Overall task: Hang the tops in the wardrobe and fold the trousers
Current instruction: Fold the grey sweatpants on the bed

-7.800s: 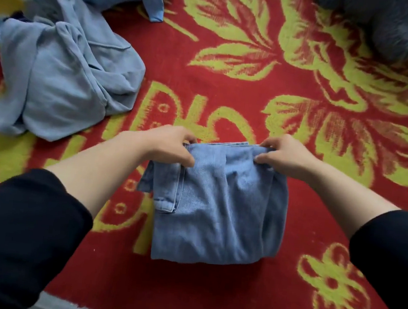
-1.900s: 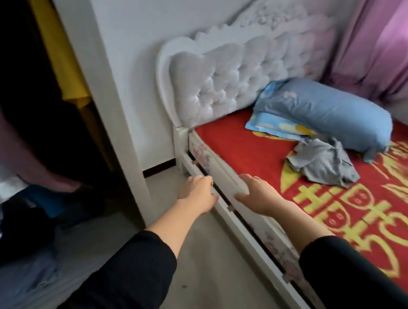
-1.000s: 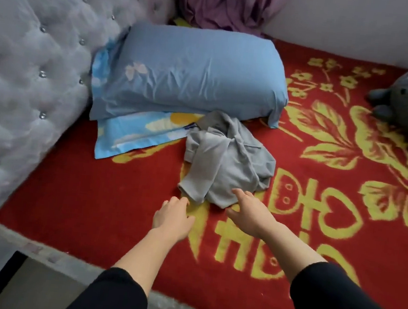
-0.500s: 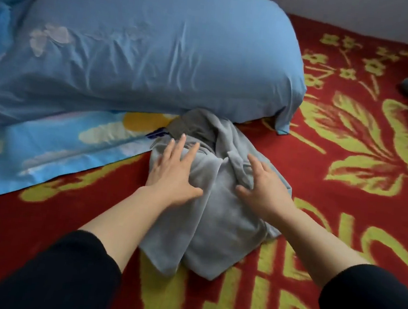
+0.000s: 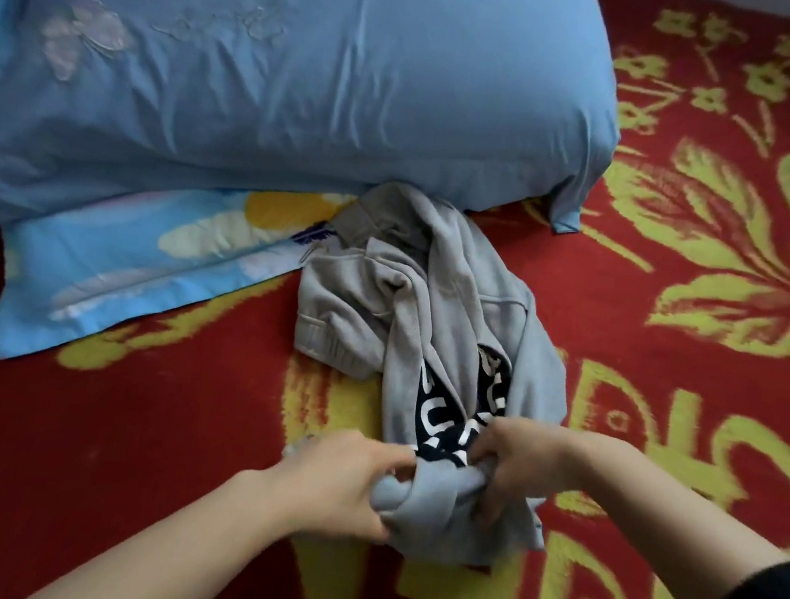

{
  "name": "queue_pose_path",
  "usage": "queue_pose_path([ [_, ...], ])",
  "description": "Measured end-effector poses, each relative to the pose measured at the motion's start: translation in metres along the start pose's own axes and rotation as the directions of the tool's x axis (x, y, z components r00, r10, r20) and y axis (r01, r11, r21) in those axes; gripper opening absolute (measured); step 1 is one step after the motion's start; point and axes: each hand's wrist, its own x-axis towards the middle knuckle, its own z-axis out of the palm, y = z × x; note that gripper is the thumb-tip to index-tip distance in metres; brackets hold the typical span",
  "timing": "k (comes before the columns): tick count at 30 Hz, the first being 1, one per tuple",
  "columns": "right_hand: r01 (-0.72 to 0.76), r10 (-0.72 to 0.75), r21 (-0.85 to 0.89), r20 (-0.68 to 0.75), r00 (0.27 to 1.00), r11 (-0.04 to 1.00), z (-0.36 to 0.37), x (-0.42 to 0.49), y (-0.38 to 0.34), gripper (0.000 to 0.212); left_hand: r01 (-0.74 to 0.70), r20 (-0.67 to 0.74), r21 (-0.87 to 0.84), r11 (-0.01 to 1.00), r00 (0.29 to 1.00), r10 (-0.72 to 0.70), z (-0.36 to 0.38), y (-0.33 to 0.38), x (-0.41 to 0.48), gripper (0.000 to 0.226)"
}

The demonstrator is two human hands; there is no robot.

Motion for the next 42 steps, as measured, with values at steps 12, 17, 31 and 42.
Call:
queue_pose_path([
  [12,0.025,0.147,0.332,-0.484,0.862,0.943,-0.006,0.038,-0.03,0.06,0.572,-0.092,-0.73,0.373,0.459,-0.884,-0.024,-0.085,0.063,0.087],
  [17,-0.306,0.288,0.043,-0.487,0.825,0.951,0.055,0.071,-0.051,0.086,0.392,-0.324,-0.759,0.519,0.463,-0.825,-0.016,-0.098,0.07,0.05],
  [31,-0.395,0.531,0.356,-0.613,0.586,0.847,0.044,-0.031,0.023,0.051,-0.084,-0.587,-0.654,0.751,0.684,-0.434,-0.002,-0.049,-0.084,0.022],
  [42,0.344,-0.136,0.097,-0.794,0.593,0.934,0.099,-0.053,-0.089,0.011,-0.081,-0.394,-0.753,0.654,0.851,-0.348,0.004,0.022,-0.119,0.044],
])
